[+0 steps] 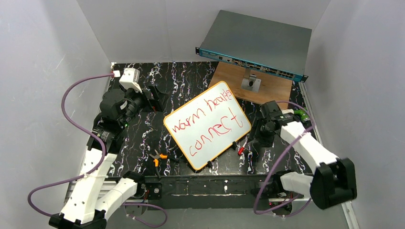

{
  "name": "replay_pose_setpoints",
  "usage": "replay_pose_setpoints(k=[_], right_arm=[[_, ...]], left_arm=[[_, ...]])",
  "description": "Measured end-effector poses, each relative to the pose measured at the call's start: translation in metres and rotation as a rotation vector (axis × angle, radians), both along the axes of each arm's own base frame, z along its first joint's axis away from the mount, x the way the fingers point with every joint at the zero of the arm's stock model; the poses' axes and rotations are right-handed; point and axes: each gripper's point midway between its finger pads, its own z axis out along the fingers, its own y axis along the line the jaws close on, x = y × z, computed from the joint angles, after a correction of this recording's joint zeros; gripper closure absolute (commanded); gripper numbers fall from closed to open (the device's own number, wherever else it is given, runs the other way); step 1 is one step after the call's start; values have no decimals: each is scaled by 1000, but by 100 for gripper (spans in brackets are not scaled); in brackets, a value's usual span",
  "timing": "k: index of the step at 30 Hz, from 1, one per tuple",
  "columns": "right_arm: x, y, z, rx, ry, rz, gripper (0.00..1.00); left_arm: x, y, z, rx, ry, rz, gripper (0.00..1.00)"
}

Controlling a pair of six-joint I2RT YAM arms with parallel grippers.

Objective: Write a sentence on the whiteboard
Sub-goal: Put down the whiteboard marker at the center of the board, then reset both arms

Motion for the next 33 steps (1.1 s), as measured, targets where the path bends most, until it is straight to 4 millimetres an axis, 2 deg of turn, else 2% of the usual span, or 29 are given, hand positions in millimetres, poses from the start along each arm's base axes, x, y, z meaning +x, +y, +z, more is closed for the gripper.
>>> replay_pose_setpoints(k=[1,4,8,9,15,20,25,33], right_arm=[[2,-1,5,1,-27,-2,35],[8,-5,38,21,-180,-13,33],[22,-7,101,71,-426,-28,33],[24,-8,122,85,-497,-35,33],[26,-17,204,121,-735,-70,27],[25,-29,248,118,-832,-142,25],[22,-35,263,117,-851,-185,23],[25,-29,267,147,-841,-184,21]], left_arm=[[0,1,-1,7,0,4,2],[-1,5,-4,24,9,20,2],[-1,9,-5,37,9,38,2],[0,10,-5,38,8,42,2],[1,10,0,41,1,45,2],[7,9,3,45,11,44,2],[14,6,10,53,25,42,2],[9,10,19,65,2,44,2]])
